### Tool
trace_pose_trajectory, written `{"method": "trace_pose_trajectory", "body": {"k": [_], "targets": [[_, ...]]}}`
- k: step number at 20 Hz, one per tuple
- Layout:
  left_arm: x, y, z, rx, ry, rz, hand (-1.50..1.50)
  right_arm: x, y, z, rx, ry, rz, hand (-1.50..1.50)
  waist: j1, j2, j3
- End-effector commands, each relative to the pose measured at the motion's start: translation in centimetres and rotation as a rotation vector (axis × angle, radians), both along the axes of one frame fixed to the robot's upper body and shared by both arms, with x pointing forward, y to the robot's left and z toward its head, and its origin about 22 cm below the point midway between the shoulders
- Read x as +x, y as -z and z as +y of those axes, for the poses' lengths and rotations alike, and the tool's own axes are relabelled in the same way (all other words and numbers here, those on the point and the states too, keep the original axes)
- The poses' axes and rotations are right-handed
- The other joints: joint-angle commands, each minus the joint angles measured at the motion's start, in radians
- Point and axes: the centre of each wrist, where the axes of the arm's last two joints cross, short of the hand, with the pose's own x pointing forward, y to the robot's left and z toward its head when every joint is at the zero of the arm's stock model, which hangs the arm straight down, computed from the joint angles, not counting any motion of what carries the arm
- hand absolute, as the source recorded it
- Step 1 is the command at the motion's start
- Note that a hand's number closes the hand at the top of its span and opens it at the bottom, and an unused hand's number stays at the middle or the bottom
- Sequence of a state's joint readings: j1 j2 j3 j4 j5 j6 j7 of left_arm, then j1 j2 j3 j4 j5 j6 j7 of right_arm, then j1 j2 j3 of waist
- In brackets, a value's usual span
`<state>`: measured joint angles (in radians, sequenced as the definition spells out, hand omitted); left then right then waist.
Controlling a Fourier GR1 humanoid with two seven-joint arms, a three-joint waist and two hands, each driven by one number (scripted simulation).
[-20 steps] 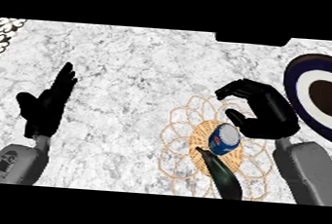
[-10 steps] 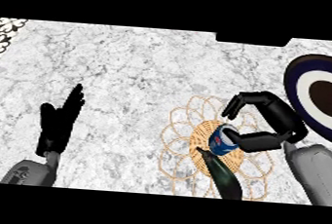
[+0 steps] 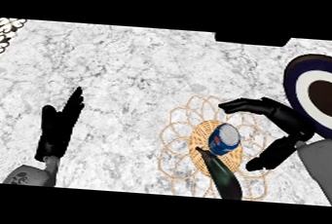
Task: Pick the can from the placemat and place it in the plate
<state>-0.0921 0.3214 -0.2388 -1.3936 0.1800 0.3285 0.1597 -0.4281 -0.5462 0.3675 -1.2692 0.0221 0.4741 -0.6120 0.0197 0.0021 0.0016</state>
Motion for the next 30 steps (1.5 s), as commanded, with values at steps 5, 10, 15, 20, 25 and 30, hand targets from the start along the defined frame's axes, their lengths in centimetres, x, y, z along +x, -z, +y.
{"method": "trace_pose_trajectory", "body": {"k": [5, 10, 15, 20, 25, 30], "targets": [[-0.8, 0.0, -0.2, 0.009, 0.000, 0.012, 0.00, 2.9, -6.1, 1.2, -0.347, -0.050, -0.229, -1.50, -0.001, -0.001, -0.002], [0.6, -1.0, 0.4, -0.001, -0.027, -0.010, 0.00, 1.6, -7.1, 3.1, -0.588, -0.156, -0.203, -1.50, -0.019, -0.004, -0.003], [-0.4, -0.5, -1.0, -0.008, -0.012, -0.001, 0.00, 0.6, -5.7, 6.1, -0.721, -0.192, -0.168, -1.50, -0.018, -0.004, -0.002], [-1.0, -0.6, -1.0, -0.005, -0.006, 0.009, 0.00, 2.1, -4.5, 6.5, -0.789, -0.210, -0.150, -1.50, -0.012, -0.002, -0.001], [-1.6, 1.0, -0.4, 0.005, -0.010, 0.009, 0.00, 1.2, -2.8, 6.3, -0.793, -0.215, -0.141, -1.50, -0.015, -0.002, -0.002], [-1.1, -0.9, 0.7, 0.004, -0.016, 0.001, 0.00, 0.3, -3.3, 6.8, -0.802, -0.232, -0.137, -1.50, -0.020, -0.004, -0.002]]}}
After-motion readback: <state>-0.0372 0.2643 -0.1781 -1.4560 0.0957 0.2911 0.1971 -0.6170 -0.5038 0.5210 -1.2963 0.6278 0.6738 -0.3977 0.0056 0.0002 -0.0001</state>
